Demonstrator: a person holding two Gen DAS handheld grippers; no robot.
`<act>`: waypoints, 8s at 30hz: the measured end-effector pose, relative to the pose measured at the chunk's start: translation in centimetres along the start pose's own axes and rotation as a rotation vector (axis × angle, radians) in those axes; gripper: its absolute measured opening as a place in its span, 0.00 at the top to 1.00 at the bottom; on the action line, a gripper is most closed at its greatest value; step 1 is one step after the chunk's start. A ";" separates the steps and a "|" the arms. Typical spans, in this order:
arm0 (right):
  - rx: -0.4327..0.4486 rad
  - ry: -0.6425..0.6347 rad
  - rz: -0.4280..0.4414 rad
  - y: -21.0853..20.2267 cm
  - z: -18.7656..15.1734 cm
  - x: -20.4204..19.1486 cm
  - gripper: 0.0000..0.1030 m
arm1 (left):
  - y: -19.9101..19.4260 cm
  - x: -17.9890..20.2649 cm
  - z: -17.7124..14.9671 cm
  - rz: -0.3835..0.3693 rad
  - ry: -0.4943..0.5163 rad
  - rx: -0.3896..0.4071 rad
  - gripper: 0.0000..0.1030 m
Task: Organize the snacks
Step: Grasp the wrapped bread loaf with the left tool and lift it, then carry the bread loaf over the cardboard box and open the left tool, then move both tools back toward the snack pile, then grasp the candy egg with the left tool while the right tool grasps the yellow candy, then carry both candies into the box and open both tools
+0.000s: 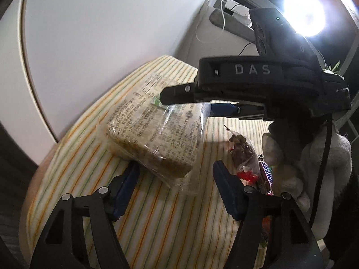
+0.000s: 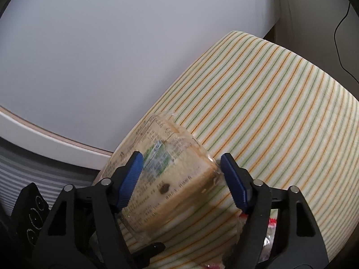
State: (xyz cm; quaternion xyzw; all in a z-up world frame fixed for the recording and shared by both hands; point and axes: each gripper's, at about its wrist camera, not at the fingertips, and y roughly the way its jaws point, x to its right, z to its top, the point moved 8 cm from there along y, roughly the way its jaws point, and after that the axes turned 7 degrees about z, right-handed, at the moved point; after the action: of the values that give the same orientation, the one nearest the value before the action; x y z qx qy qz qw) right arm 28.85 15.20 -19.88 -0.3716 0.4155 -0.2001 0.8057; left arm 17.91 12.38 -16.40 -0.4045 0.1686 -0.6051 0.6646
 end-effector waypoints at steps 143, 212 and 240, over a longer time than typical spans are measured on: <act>0.420 -0.179 -0.165 -26.2 -17.8 3.4 0.10 | -6.5 8.3 -3.9 -0.068 0.248 0.007 0.49; 0.201 -0.268 -0.221 -16.4 -17.2 1.7 0.89 | -5.4 9.6 -5.9 -0.089 0.288 0.012 0.75; 0.431 -0.012 -0.378 -31.7 -19.5 14.0 0.89 | -2.6 25.6 -2.7 -0.271 0.411 0.028 0.75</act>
State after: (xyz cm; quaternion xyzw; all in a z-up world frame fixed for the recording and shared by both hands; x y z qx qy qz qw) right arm 20.49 -22.51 -10.34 -0.2640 0.2820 -0.4281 0.8170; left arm 19.60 -12.43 -9.37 -0.2827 0.2361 -0.7605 0.5347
